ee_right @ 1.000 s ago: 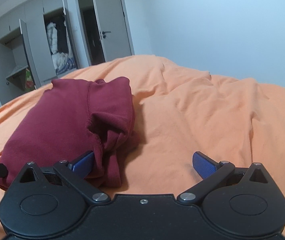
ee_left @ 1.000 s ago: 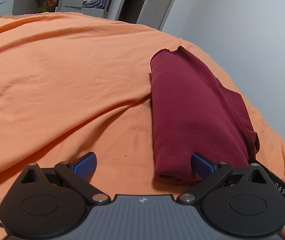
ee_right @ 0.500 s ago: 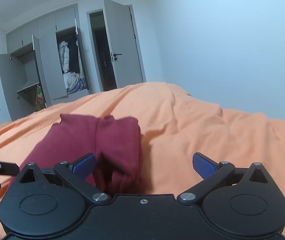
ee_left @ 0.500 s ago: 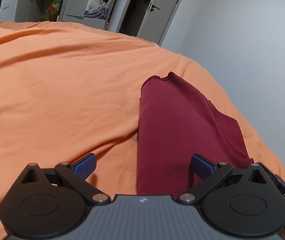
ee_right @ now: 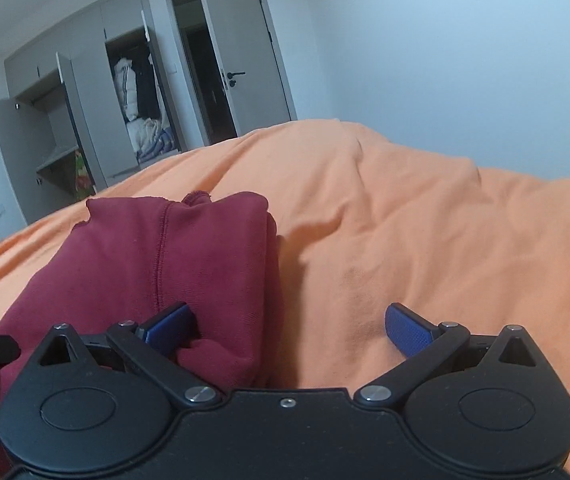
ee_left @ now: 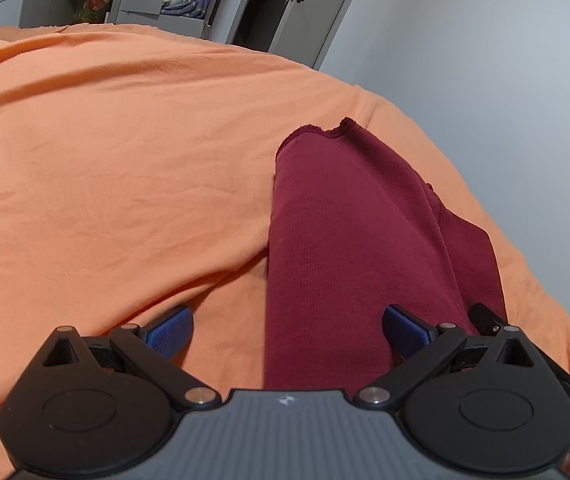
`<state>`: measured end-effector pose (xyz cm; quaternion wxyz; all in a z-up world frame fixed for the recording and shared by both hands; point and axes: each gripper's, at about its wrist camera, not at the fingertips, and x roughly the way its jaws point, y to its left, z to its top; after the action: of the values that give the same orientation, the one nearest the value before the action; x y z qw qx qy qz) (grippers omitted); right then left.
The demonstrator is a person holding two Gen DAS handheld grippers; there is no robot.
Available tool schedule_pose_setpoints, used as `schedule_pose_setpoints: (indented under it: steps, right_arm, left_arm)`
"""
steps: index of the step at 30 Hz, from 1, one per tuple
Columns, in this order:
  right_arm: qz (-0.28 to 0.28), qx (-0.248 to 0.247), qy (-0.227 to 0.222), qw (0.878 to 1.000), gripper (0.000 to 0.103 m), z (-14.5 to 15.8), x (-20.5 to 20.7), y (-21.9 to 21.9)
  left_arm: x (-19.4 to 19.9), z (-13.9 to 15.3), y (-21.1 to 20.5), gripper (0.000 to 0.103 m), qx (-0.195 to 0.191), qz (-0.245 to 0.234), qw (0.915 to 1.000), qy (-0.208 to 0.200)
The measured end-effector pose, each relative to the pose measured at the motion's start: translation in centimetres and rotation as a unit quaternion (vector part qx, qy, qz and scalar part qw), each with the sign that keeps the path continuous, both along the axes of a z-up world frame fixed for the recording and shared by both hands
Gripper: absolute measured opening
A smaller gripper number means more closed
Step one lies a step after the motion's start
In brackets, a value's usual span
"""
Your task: Fold small clothes
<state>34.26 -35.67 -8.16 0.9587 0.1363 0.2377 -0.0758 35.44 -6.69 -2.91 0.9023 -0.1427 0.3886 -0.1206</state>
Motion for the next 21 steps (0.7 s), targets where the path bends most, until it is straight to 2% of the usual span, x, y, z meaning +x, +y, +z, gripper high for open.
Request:
schedule_pose_setpoints:
  steps: [17, 21]
  right_arm:
    - [0.004, 0.028, -0.029, 0.999, 0.103, -0.8, -0.8, -0.7]
    - [0.011, 0.046, -0.044, 0.998, 0.103, -0.6, -1.2, -1.2]
  left_arm:
    - [-0.5, -1.4, 0.7, 0.103, -0.015, -0.006, 0.9996, -0.025]
    - [0.0, -0.9, 0.8, 0.103, -0.018, -0.008, 0.9997, -0.013]
